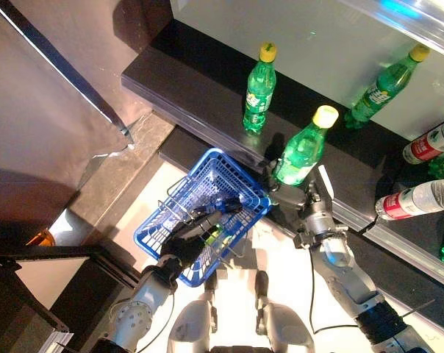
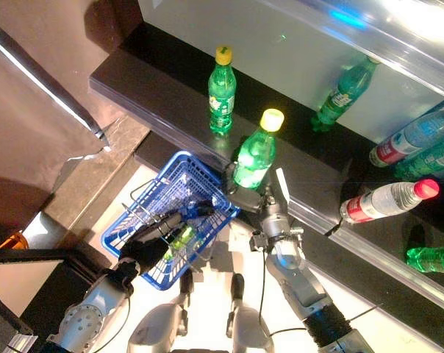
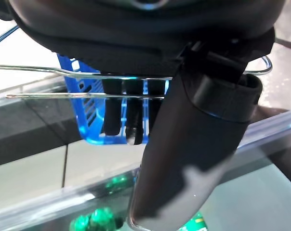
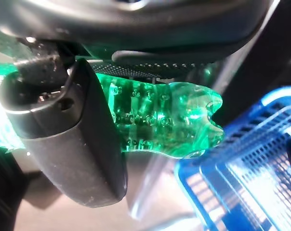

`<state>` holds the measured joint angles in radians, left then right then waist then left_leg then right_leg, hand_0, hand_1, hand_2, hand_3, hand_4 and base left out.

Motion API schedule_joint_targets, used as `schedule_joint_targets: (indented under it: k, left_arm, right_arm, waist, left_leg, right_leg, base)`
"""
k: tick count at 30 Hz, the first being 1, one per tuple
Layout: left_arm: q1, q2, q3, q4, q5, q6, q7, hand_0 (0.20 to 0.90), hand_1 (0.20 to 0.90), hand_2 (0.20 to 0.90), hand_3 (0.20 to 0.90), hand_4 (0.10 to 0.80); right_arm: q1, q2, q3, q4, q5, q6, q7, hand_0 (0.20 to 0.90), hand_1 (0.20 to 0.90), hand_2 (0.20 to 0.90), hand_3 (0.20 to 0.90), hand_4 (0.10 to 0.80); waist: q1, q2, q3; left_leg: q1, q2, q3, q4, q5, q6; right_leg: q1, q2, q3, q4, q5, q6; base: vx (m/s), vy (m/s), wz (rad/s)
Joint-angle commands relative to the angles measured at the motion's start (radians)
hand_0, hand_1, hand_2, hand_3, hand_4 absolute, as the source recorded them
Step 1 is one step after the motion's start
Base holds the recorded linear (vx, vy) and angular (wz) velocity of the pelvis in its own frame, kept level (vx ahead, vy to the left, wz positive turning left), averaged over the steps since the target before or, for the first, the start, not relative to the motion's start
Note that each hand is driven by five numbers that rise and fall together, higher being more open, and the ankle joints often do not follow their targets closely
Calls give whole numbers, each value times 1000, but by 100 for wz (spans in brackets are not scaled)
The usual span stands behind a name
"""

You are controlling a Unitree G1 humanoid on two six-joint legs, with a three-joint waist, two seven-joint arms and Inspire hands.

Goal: Pick up the drink and place into the basket.

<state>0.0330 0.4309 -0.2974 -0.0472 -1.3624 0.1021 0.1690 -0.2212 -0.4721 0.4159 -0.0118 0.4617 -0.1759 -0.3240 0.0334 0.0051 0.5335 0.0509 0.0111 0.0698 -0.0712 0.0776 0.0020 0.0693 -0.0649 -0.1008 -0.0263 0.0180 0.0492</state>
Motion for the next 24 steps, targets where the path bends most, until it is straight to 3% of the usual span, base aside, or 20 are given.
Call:
schedule_joint_targets:
  k: [1, 14, 24]
  left_arm:
    - [-15, 13, 1, -333, -51, -66, -202, 300, 300, 300, 200, 100]
    - [19, 6, -62, -345, -96, -2, -327, 300, 300, 300, 200, 100]
    - [-14, -44, -165, -304, -109, 43, -430, 300, 300, 300, 200, 100]
  right_arm:
    - [-25, 5, 53, -136, -21, -106, 43, 300, 300, 300, 200, 100]
    - [-1, 40, 186, -43, -11, -79, 93, 300, 300, 300, 200, 100]
    - [-45, 163, 315, 219, 0, -54, 115, 300, 300, 300, 200, 100]
  waist:
    - [16, 21, -255]
    - [37, 27, -307]
    - [53, 42, -324]
  left_leg:
    - [-58, -3, -34, 113, -71, -35]
    - [-25, -7, -49, 92, -79, -36]
    - [-20, -14, -56, 91, -82, -34]
  right_leg:
    - [-27, -38, -37, 62, -19, 38]
    - [8, -53, -60, 34, -20, 45]
    - [16, -64, -74, 27, -21, 40]
  base:
    - [23, 46, 2]
    - [34, 40, 6]
    - [19, 42, 3]
